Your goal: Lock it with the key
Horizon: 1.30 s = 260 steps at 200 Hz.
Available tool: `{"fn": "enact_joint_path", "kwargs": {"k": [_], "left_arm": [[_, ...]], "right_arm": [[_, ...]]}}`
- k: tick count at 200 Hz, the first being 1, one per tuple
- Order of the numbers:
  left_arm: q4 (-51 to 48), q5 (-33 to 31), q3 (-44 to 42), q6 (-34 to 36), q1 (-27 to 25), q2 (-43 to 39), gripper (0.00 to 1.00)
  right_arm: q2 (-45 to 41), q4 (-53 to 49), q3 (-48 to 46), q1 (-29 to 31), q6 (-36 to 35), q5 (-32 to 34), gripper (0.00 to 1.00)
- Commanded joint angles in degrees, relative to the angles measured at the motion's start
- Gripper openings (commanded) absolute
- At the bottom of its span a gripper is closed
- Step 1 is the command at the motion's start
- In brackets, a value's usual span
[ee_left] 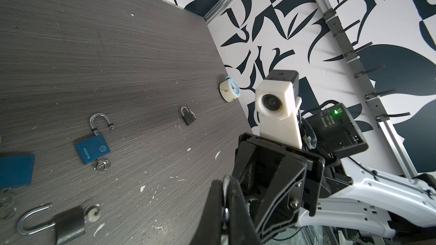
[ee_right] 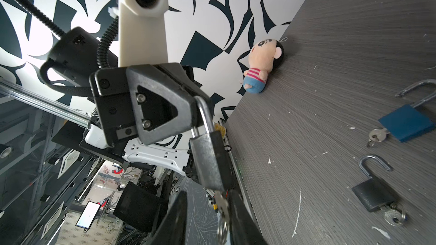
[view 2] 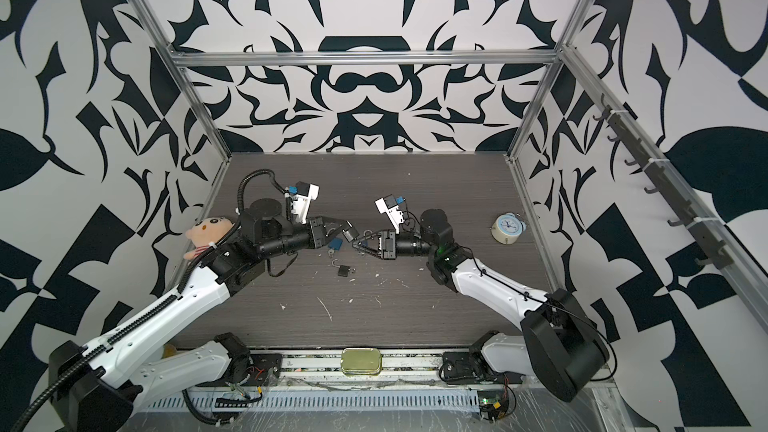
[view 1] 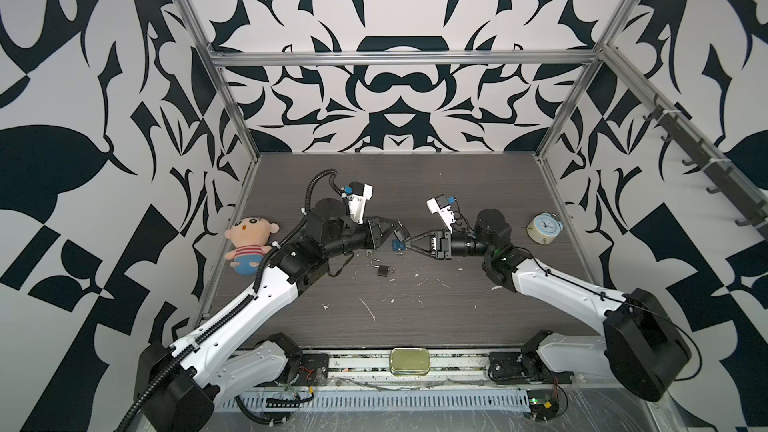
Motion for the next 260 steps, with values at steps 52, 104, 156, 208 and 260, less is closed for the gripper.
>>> {"fn": "enact_joint_path", "kwargs": {"k": [52, 104, 156, 208, 260], "left_arm": [[2.34, -1.13, 0.34, -0.37, 0.5, -0.88, 0.0], [1.45, 0.93, 0.99, 0.07, 4.83, -3.0, 0.0], [2.09, 3.62, 1.35, -0.44, 8.8, -3.54, 0.0], [1.41, 4.99, 0.61, 0.29, 9.0, -2.08, 0.0], [0.13, 7.39, -0.37, 1.02, 5.06, 6.89, 0.0]], "right_arm": [[-0.05, 1.81, 1.72, 0.39, -0.91, 0.04, 0.0], [-1.61, 0.73, -0.66, 0.42, -0.74, 0.3, 0.0], [-2.71, 0.56, -2.1, 0.34, -0.32, 0.43, 0.0], [-4.69, -9.29, -1.0, 0.19, -5.63, 5.01, 0.0], [-12.22, -31.76, 1.52, -8.31, -13.89, 15.9, 0.0]]}}
